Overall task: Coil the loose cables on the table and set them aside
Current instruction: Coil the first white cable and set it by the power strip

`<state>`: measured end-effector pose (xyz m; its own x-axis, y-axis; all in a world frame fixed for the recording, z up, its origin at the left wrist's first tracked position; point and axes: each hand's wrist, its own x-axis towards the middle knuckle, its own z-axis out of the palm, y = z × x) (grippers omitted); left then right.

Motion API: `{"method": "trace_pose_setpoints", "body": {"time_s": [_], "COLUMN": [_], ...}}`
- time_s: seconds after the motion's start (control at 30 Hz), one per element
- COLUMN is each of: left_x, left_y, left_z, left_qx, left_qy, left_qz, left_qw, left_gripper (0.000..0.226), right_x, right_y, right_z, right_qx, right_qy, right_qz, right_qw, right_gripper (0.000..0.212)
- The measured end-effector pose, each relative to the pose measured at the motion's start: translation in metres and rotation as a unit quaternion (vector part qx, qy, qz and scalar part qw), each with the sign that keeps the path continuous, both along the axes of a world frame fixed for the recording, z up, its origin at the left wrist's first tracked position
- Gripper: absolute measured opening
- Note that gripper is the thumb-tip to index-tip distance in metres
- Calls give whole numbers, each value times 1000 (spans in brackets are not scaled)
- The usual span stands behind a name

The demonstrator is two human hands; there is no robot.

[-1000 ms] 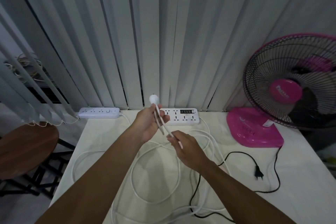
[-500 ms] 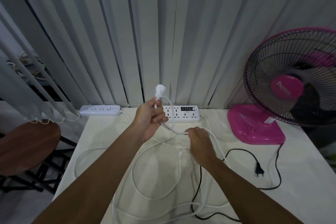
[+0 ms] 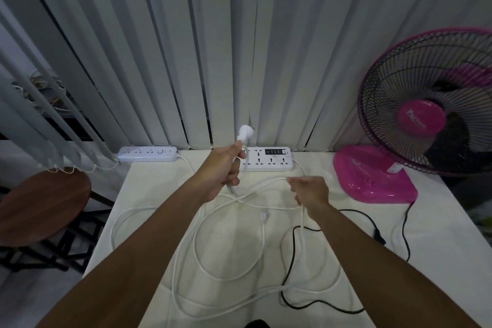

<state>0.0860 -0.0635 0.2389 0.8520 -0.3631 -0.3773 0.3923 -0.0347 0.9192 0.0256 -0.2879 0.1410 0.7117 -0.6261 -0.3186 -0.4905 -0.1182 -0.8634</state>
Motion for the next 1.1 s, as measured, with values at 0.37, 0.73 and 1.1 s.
{"method": "trace_pose_setpoints", "body": {"time_s": [0.37, 0.73, 1.1], "left_x": [-8, 13, 34], "left_y": [-15, -9, -15], "left_z": [-14, -11, 14], "left_qx": [-118, -249, -274], "left_qy": [72, 92, 144], "left_qz": [72, 171, 175], "left_qw": [988, 949, 935], "left_gripper": [45, 31, 35], "right_x": [13, -39, -36], "right_y": [79, 97, 54], "right_z": [64, 8, -7], "right_qx": [-68, 31, 165], "right_qy": [-203, -179, -15], "right_qz": [312, 187, 411], "right_qw": [926, 966, 896], "right_gripper": [35, 18, 25]}}
